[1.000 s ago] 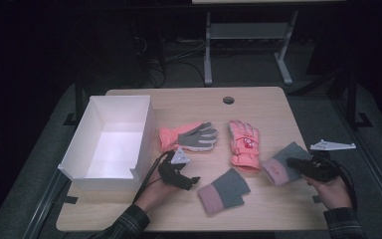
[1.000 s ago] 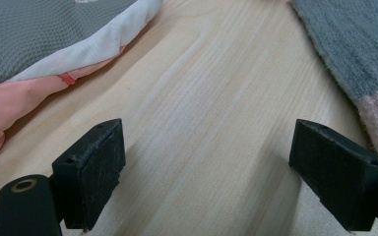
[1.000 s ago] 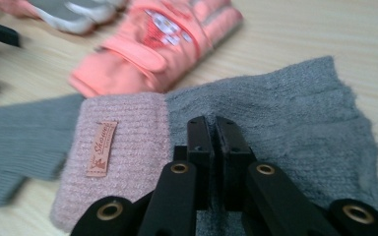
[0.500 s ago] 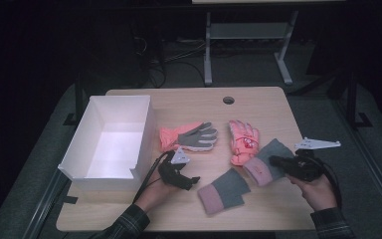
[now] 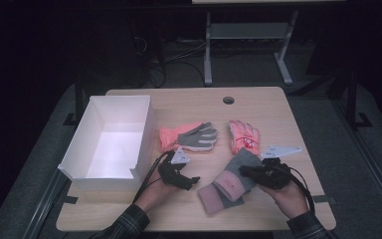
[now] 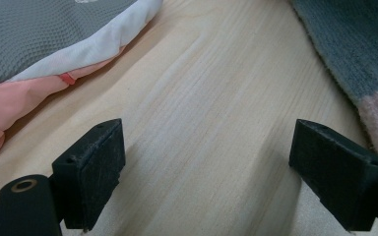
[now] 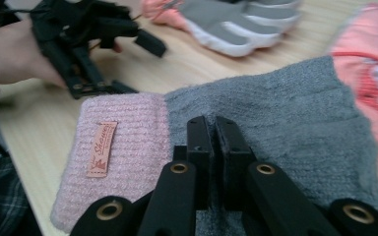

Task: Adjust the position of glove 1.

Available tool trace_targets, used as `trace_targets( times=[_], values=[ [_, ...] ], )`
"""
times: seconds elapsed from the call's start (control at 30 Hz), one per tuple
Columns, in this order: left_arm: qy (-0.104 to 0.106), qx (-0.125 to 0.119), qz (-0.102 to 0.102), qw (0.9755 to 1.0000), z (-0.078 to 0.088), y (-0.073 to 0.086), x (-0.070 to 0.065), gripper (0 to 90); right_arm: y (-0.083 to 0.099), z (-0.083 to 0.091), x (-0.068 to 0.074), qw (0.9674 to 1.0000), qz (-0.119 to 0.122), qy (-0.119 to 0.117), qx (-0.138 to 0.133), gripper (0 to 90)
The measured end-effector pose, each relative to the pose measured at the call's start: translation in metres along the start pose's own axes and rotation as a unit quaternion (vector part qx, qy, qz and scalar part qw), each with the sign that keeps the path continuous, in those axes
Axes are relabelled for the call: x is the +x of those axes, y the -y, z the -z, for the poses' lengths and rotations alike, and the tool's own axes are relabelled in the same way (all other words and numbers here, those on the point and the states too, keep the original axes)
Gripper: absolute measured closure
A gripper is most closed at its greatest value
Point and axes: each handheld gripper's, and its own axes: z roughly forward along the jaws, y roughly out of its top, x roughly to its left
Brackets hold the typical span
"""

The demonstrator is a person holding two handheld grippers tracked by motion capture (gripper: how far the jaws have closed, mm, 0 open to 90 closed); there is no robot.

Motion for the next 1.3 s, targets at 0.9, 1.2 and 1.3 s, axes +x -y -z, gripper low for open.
trace_targets(
  times=[0.9, 1.2, 1.3],
  values=[
    [0.008, -0.049, 0.000, 0.9988, 0.035, -0.022, -0.012, 43.4, 0.018, -0.023, -0.003, 0.9986, 0.015, 0.016, 0.048, 68.3],
    [0.096, -0.052, -0.015, 0.9940, 0.068, -0.011, -0.040, 56.0, 0.028, -0.014, -0.037, 0.9981, -0.024, 0.026, 0.049, 67.5],
    [0.109, -0.042, -0.034, 0.9926, 0.067, -0.005, -0.052, 52.7, 0.028, -0.020, -0.035, 0.9980, -0.023, 0.020, 0.055, 66.4]
  ],
)
